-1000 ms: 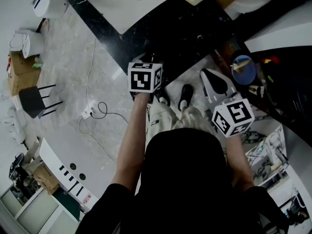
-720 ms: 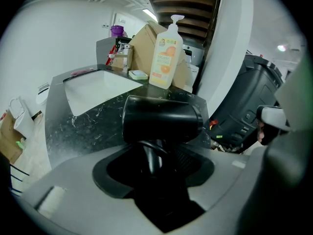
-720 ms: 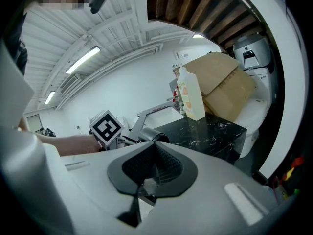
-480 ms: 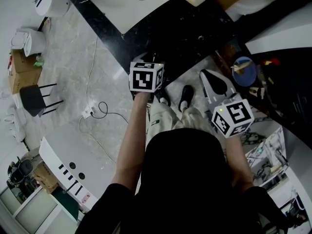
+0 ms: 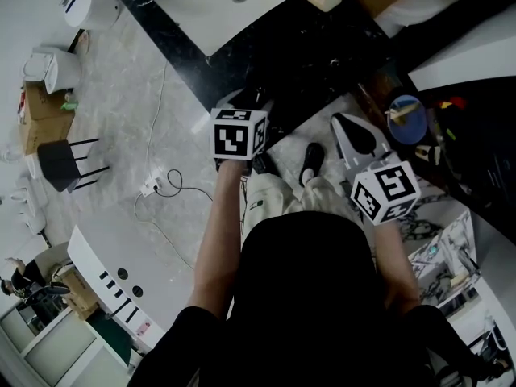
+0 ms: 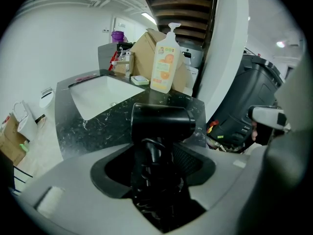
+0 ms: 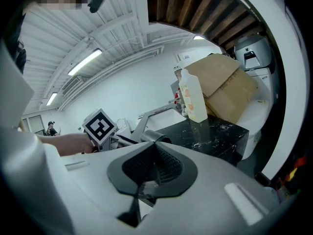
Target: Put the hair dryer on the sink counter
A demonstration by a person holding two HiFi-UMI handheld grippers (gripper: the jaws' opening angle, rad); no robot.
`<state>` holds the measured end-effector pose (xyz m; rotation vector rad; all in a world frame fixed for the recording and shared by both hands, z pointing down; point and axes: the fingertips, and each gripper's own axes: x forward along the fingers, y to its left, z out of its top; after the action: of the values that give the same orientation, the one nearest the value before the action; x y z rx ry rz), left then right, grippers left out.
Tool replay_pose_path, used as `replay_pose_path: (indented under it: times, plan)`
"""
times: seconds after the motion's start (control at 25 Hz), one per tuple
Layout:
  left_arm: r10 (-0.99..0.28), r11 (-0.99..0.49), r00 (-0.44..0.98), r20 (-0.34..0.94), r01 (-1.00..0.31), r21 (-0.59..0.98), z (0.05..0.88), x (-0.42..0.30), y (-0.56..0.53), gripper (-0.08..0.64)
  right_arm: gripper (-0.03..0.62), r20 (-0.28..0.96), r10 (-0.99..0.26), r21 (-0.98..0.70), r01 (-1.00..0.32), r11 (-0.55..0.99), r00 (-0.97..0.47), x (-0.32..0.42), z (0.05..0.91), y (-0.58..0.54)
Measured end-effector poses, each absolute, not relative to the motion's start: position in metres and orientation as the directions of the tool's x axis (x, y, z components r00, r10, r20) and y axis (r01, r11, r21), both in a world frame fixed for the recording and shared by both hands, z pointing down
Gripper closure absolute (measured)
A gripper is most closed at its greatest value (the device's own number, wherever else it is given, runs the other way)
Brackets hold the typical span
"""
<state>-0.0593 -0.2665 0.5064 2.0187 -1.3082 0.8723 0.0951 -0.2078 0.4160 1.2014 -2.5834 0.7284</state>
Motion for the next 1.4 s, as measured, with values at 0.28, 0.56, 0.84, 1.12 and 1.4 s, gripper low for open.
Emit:
replay_pose_path:
  times: [0.28,0.56,0.84,1.12,1.4]
  plan:
    - [-0.589,-0.362,0.330,0.738,-0.924,0.124,0.482,-0.069,-0.256,0.334,0.583,0.364,-0.662,-0.345,-0.755,0.557,-0.655,0.081,0.409,-0.201]
    - [-0.580,-0.403,0.376,0.723,-0.904,0.147,0.474,-0.080,-0.236,0.377,0.583,0.364,-0.685,-0.331,-0.775,0.538,-0.631,0.063,0.403,-0.188]
    - [-0.566,-0.473,0.444,0.694,-0.865,0.168,0.462,-0.099,-0.211,0.426,0.583,0.365,-0.735,-0.310,-0.819,0.482,-0.571,0.038,0.395,-0.166]
    - [-0.540,-0.576,0.537,0.648,-0.797,0.182,0.445,-0.120,-0.175,0.479,0.583,0.359,-0.794,-0.288,-0.868,0.406,-0.490,-0.002,0.386,-0.124]
    - [-0.499,-0.653,0.619,0.607,-0.728,0.206,0.432,-0.147,-0.134,0.505,0.583,0.354,-0.848,-0.257,-0.913,0.317,-0.395,-0.037,0.375,-0.076]
